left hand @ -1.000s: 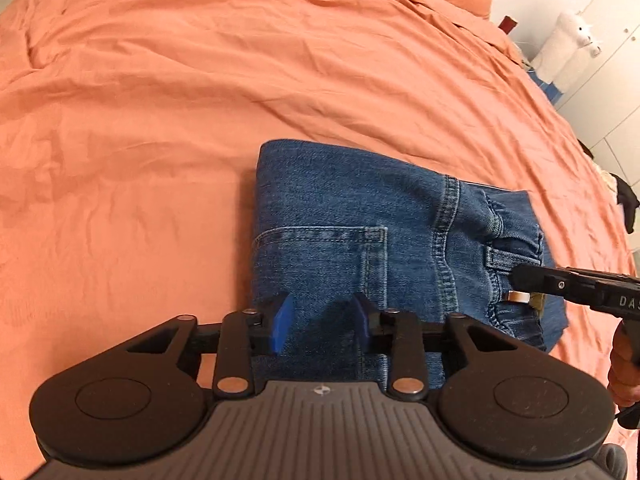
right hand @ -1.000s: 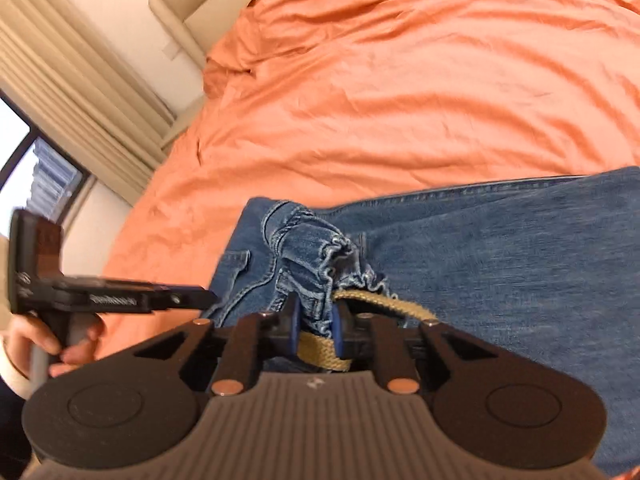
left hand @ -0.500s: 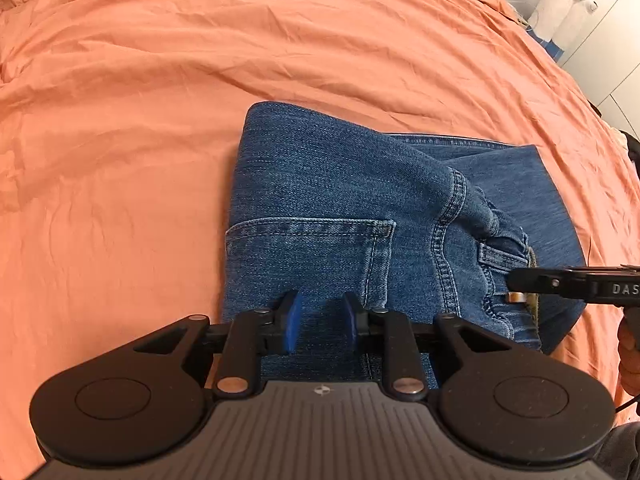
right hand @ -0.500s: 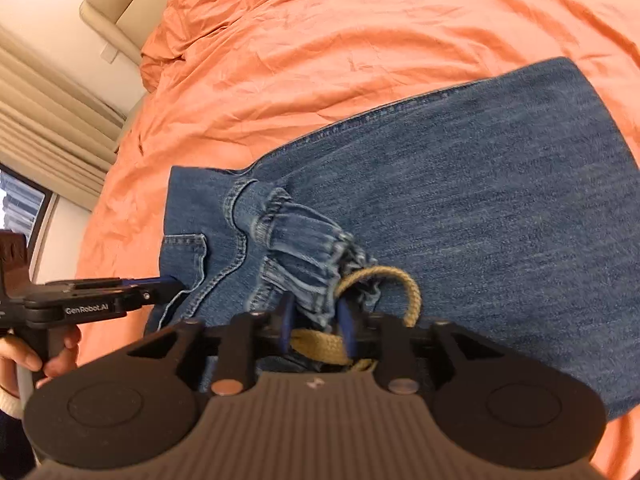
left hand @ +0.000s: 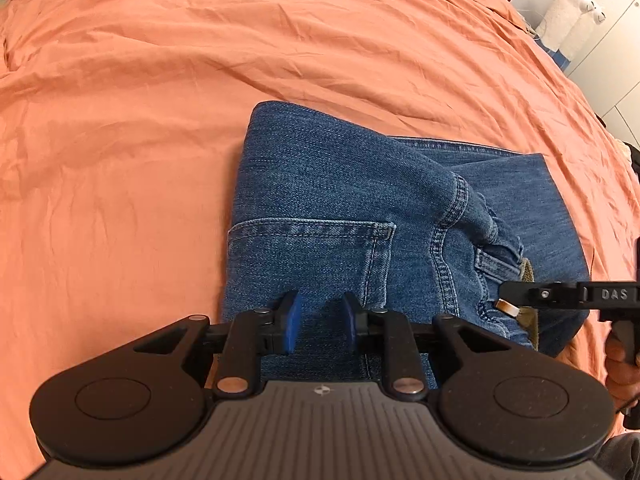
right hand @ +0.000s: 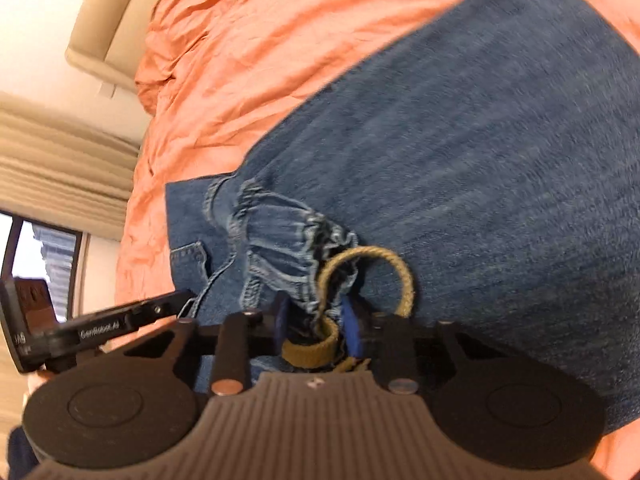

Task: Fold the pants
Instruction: 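Lift the waistband with the right tool and lay it onto the folded jeans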

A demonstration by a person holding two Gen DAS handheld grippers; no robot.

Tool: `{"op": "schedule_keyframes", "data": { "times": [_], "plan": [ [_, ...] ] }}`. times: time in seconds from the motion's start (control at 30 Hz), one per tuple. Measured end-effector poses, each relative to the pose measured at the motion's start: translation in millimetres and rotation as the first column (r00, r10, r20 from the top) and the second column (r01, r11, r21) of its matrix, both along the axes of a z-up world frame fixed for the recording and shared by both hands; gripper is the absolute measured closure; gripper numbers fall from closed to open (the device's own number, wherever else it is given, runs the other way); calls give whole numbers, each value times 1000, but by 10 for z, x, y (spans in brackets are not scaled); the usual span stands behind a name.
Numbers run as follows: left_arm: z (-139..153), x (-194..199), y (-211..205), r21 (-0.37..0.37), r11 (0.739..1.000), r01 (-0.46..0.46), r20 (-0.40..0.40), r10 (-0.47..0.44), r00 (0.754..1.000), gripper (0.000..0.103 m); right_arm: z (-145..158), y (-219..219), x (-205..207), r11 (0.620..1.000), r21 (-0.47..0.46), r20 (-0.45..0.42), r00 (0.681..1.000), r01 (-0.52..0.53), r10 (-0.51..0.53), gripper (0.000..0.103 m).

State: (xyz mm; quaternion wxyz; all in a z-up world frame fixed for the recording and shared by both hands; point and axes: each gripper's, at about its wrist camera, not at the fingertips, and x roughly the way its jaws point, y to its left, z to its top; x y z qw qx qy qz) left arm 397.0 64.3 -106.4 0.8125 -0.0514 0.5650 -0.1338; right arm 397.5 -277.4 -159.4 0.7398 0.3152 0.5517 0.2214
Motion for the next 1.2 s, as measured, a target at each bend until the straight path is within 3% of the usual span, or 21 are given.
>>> {"op": "schedule_keyframes", "data": {
  "times": [0.07, 0.17, 0.37, 0.5, 0.6, 0.73, 0.97, 1.2],
  "plan": [
    [41, -12, 18, 3, 1000, -17, 14, 17, 1000, 75, 193, 81, -35, 997, -67, 79, 996, -33, 38, 92],
    [193, -47, 104, -8, 998, -65, 62, 65, 996, 75, 565, 201, -72, 989, -131, 182, 979, -65, 88, 94],
    [626, -216, 318, -66, 982, -177, 183, 187, 965, 75, 1609, 541, 27, 973, -203, 340, 924, -110, 175, 97],
    [781, -291, 310, -88, 980, -177, 216, 192, 957, 75, 2256, 609, 33, 956, -276, 429, 878, -96, 212, 98],
    [781, -259, 178, -84, 987, -140, 224, 156, 962, 75, 2486, 385, 61, 944, -327, 441, 875, -52, 201, 98],
    [650, -189, -100, -70, 995, -75, 227, 89, 970, 75, 2329, -169, 143, 929, -370, 405, 901, 9, 153, 98],
    [280, 59, -603, -37, 999, 24, 219, -15, 976, 80, 1336, -979, 247, 919, -387, 262, 965, 80, 27, 98],
    [-45, 334, -835, -9, 998, 67, 212, -64, 975, 80, 563, -1411, 394, 926, -365, 197, 980, 95, -23, 101]
  ]
}}
